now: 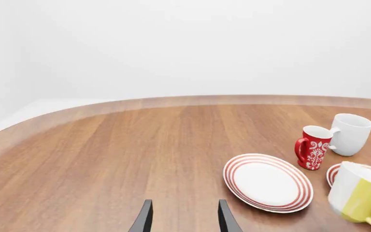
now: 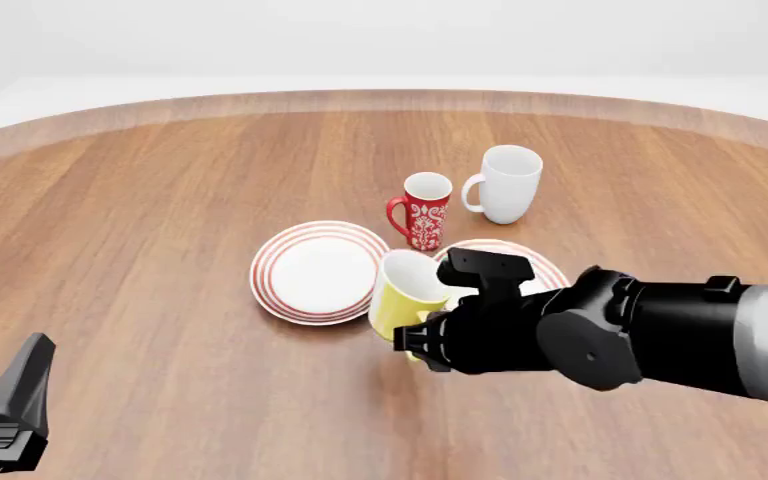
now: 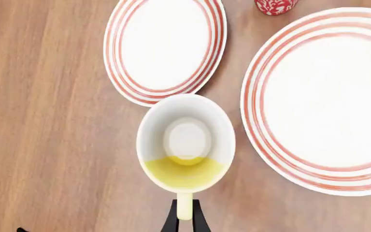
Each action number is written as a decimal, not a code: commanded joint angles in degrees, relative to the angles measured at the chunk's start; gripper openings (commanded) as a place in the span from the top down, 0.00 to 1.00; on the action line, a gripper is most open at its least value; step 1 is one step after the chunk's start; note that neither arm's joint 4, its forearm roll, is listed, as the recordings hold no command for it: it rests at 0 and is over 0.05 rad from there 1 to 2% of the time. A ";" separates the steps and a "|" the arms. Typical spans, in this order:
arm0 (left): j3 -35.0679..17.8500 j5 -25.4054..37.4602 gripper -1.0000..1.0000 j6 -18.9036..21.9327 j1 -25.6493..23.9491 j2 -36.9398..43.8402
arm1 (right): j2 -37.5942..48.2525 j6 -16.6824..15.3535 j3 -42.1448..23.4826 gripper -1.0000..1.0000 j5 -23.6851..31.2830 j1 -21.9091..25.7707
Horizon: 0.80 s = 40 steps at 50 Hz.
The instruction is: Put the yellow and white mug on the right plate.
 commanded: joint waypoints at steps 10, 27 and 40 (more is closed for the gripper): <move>0.00 0.00 0.00 0.00 0.00 0.00 | -2.69 -5.96 -3.46 1.00 6.31 -6.06; 0.00 0.00 0.00 0.00 0.00 0.00 | -2.43 -12.11 -5.58 1.00 9.44 -11.73; 0.00 0.00 0.00 0.00 0.00 0.00 | -2.37 -15.37 -5.65 1.00 10.27 -14.60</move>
